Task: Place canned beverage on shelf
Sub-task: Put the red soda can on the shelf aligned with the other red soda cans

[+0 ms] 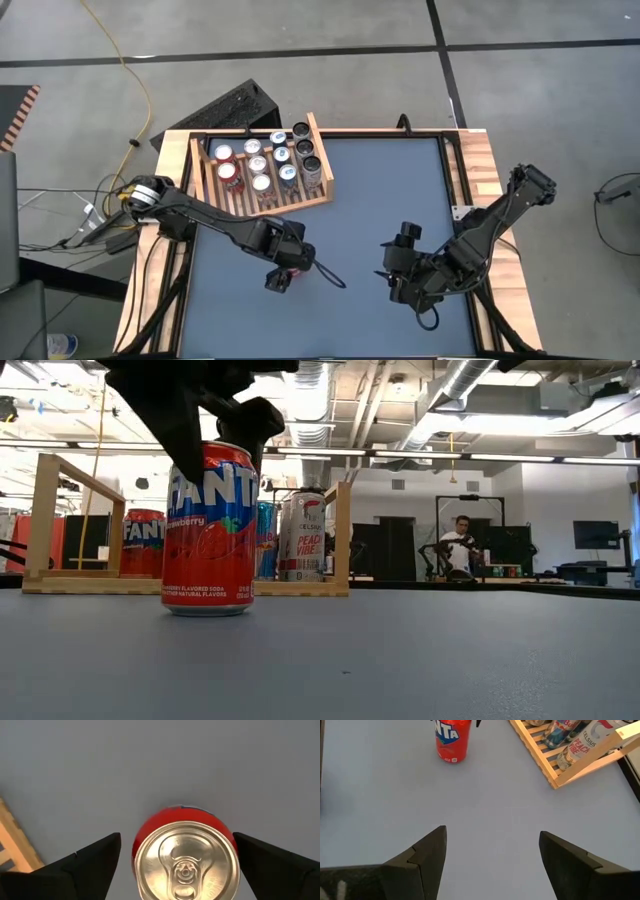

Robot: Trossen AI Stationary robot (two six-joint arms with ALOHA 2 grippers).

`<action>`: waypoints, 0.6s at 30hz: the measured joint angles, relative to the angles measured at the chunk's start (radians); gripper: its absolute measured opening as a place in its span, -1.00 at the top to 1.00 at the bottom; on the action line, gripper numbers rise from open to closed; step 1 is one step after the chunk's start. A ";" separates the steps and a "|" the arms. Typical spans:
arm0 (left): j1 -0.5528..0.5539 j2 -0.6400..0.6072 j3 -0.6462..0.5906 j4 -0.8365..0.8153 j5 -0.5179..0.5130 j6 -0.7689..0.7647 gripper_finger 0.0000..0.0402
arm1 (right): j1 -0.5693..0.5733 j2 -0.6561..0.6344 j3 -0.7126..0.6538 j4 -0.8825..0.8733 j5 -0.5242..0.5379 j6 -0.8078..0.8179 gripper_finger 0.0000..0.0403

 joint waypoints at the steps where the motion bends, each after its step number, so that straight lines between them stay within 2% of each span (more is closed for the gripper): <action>1: 0.000 0.000 0.000 -0.001 0.001 -0.003 -0.80 | 0.000 0.000 0.000 -0.002 0.000 0.000 -0.44; 12: 0.015 -0.001 0.000 -0.006 0.013 -0.032 -0.38 | 0.000 0.000 0.000 -0.004 0.000 0.001 -0.44; 18: -0.012 -0.001 0.000 -0.103 0.029 0.059 -0.38 | 0.000 0.000 0.000 -0.004 0.000 0.001 -0.44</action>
